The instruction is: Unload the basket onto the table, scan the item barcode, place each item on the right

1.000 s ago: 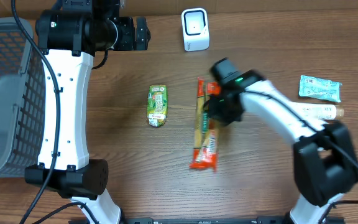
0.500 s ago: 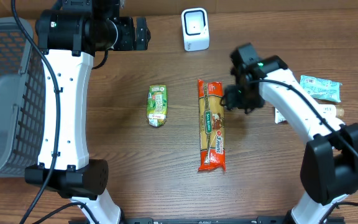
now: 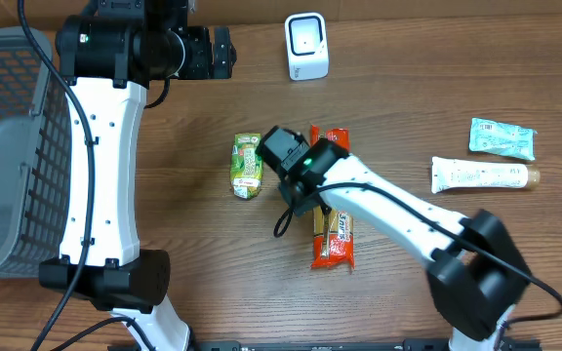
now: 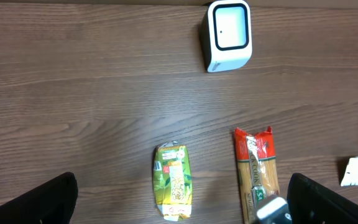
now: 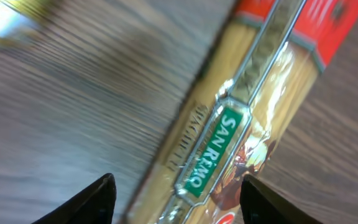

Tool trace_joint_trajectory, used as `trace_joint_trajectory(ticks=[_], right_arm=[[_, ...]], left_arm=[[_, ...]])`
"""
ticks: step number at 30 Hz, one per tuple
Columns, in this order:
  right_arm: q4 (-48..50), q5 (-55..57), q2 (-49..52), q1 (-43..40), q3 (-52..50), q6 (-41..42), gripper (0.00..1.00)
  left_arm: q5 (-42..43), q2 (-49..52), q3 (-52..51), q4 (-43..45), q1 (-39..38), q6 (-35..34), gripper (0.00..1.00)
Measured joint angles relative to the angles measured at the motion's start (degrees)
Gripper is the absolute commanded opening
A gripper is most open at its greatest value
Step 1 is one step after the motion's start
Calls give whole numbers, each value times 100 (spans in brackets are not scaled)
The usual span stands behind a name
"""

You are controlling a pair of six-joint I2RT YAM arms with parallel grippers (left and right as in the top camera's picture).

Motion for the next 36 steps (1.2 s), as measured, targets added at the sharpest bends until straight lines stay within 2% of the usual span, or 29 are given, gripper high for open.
trace_joint_trajectory(ticks=[7,16,20,22,25,26,28,29,36], right_arm=[[-66,282,553,55,-258,101,62],[-33,581,662,190,-428,295,63],[-83,713,682,188,-468,348,51],[-94,743,682,188,-483,354,40],[-107,800,682,188,-485,426,38],[-116,807,682,188,-485,433,32],[-118,822,682,188,-485,431,9],[-129,866,678,188,-479,459,4],[-407,852,621,164,-361,457,4]], left_arm=[[2,0,0,0,0,0,100],[2,0,0,0,0,2,100],[2,0,2,0,0,2,99],[2,0,0,0,0,2,99],[2,0,0,0,0,2,100],[2,0,0,0,0,0,100],[2,0,0,2,0,0,100],[0,0,0,2,0,2,99],[2,0,0,0,0,2,99]])
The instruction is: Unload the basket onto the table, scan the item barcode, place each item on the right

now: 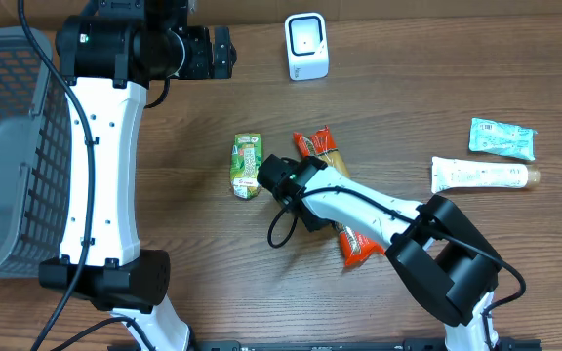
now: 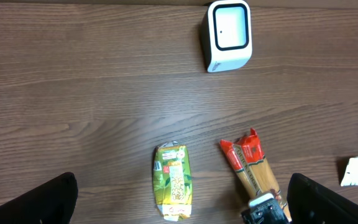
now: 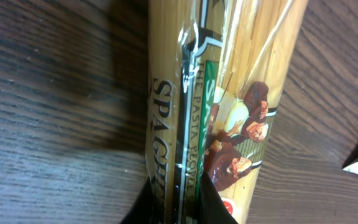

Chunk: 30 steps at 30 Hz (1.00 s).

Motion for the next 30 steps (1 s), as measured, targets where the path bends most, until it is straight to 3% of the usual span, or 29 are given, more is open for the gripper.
trace_joint_trajectory(ticks=[6,14,20,24,30], right_arm=[[177,-1488,-334,-304,175,-310,4],[203,-4972,-1147,-1613,175,-1320,4],[1027,-5770,-1158,-2612,-680,-1663,4],[1537,-5917,-1158,-2953,-1550,-1731,19],[1784,-6111,-1158,-3705,-1845,-1615,62]], left_arm=[[0,0,0,0,0,-2,100],[0,0,0,0,0,0,100],[0,0,0,0,0,0,100],[0,0,0,2,0,-2,100],[0,0,0,0,0,0,99]])
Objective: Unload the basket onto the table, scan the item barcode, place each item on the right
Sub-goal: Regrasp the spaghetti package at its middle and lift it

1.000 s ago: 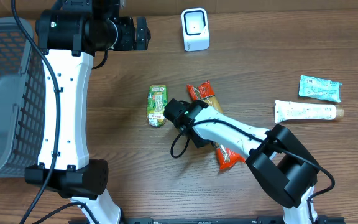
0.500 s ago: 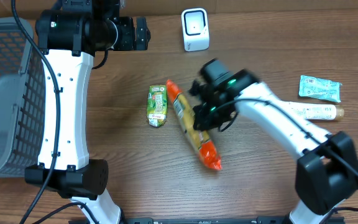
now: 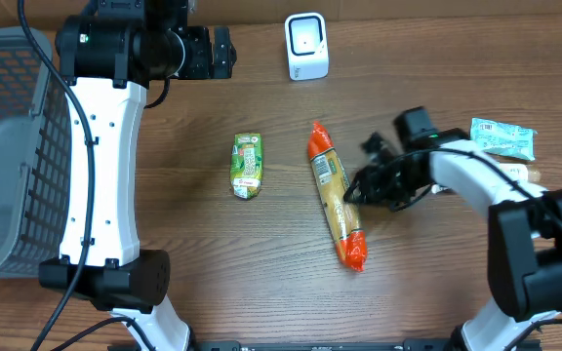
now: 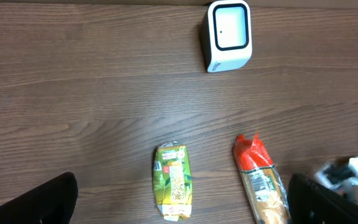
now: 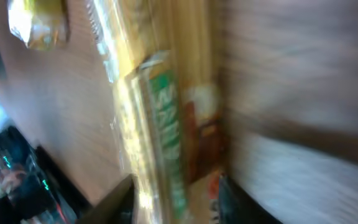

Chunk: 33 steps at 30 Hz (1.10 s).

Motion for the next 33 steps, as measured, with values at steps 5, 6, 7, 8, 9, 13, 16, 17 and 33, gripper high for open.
trace_joint_trajectory(ticks=[5,6,7,8,9,13,16,17,33], right_arm=[[42,66,0,-437,2,-48,88],[35,63,0,-424,2,-94,90],[31,48,0,-385,2,-162,93],[24,42,0,-330,0,-227,95],[22,44,0,-254,0,-280,97],[55,72,0,144,2,-468,100],[74,184,0,483,0,-529,100],[76,264,0,619,0,-542,100],[1047,787,-238,1154,-857,-407,25]], left_arm=[[0,0,0,0,0,-2,100],[-2,0,0,2,0,-2,99],[0,0,0,0,0,-2,100],[0,0,0,0,0,0,100],[0,0,0,2,0,-2,100],[0,0,0,0,0,-2,100],[0,0,0,0,0,-2,100],[0,0,0,0,0,-2,100],[0,0,0,0,0,0,100]])
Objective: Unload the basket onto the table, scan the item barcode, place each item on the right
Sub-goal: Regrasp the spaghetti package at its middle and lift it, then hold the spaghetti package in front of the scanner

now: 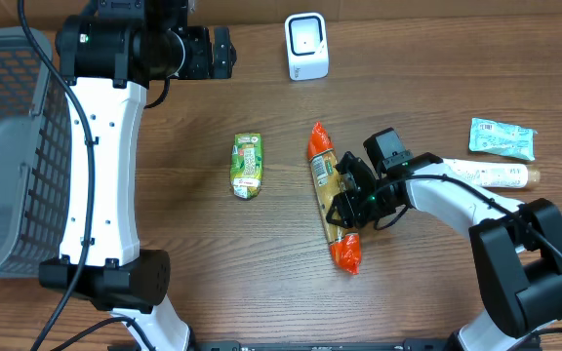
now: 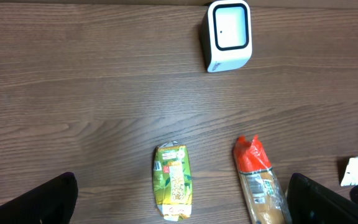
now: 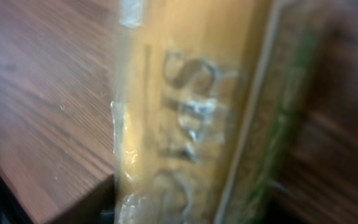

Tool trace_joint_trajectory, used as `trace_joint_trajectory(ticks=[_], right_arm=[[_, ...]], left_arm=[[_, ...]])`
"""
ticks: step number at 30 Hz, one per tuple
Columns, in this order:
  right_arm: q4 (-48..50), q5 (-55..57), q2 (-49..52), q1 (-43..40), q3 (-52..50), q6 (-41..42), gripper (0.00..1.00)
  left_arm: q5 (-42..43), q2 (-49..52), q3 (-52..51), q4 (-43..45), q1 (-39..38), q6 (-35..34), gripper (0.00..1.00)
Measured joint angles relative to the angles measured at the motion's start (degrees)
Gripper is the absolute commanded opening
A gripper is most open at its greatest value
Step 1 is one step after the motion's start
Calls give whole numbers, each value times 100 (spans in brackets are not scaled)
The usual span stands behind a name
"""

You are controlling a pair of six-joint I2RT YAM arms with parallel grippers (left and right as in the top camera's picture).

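Observation:
A long spaghetti packet (image 1: 328, 195) with red ends lies at the table's middle, pointing roughly toward the white scanner (image 1: 306, 46) at the far edge. My right gripper (image 1: 343, 202) is low at the packet's right side, fingers spread with the packet between them. The right wrist view is blurred and filled by the packet (image 3: 191, 112). High over the far left, my left gripper (image 1: 220, 51) is open and holds nothing. Its wrist view looks down on the scanner (image 2: 228, 35) and the packet's upper end (image 2: 260, 177).
A green drink carton (image 1: 247, 166) lies left of the packet. A white tube (image 1: 484, 175) and a teal sachet (image 1: 501, 137) lie at the right. A grey wire basket (image 1: 8, 146) stands at the left edge.
My right gripper was to the right of the packet, apart from it. Now it sits at the packet's middle with the fingers around it. The packet's lower end has shifted slightly left.
My right gripper was first open over the packet, which lay label side up. Then it was pinched on the packet, which lay tilted. Then the packet lay turned over, with the gripper off to its right. Now the gripper is back at the packet.

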Motion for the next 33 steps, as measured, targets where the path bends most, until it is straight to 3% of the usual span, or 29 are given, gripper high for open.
trace_joint_trajectory(ticks=[4,11,20,28,33], right_arm=[[0,-260,-7,-11,-31,136,4],[-584,-380,28,-42,282,149,4],[-1604,-1364,-306,-597,2024,-129,4],[-1655,-2688,-1486,-1147,2627,-258,4],[-1637,-3449,-1633,-1224,2627,-275,4]], left_arm=[[-2,0,0,2,0,-2,100],[-2,0,0,2,0,0,100],[0,0,0,2,0,-2,99],[0,0,0,2,0,0,100],[0,0,0,0,0,0,99]])
